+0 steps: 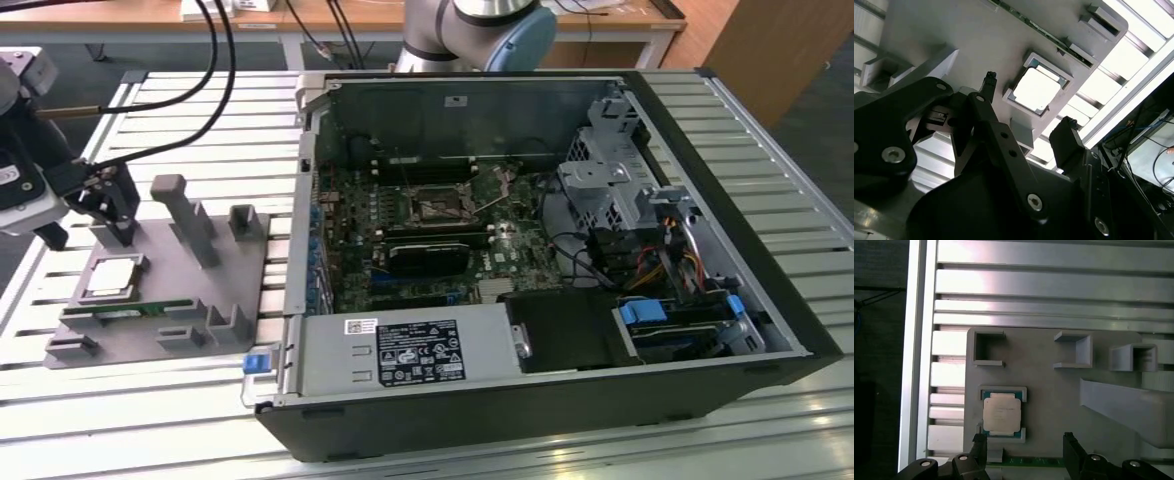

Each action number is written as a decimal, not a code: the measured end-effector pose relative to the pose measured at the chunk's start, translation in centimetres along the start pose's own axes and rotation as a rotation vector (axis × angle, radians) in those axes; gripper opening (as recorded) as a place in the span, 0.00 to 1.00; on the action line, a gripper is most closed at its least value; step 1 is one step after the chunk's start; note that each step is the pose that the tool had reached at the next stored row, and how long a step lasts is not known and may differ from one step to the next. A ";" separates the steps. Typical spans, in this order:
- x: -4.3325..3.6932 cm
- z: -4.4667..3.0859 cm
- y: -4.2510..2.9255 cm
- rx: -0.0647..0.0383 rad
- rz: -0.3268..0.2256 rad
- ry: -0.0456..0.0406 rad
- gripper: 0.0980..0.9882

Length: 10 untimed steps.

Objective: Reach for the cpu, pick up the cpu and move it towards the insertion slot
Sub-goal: 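Pick up the cpu and move it towards the insertion slot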

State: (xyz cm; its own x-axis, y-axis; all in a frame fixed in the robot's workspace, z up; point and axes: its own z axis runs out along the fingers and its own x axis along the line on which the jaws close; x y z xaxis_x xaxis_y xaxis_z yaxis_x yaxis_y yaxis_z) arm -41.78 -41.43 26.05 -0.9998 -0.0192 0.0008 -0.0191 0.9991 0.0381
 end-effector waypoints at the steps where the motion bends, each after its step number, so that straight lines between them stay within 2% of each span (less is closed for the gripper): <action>1: 0.01 0.05 0.00 0.000 0.000 0.0001 0.68; 10: 0.12 0.55 -0.02 -0.001 0.000 0.0000 0.68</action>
State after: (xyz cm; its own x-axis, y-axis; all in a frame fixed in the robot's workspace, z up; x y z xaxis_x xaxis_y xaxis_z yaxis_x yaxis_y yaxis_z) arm -41.90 -41.43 25.50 -0.9998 -0.0192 0.0008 -0.0191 0.9991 0.0388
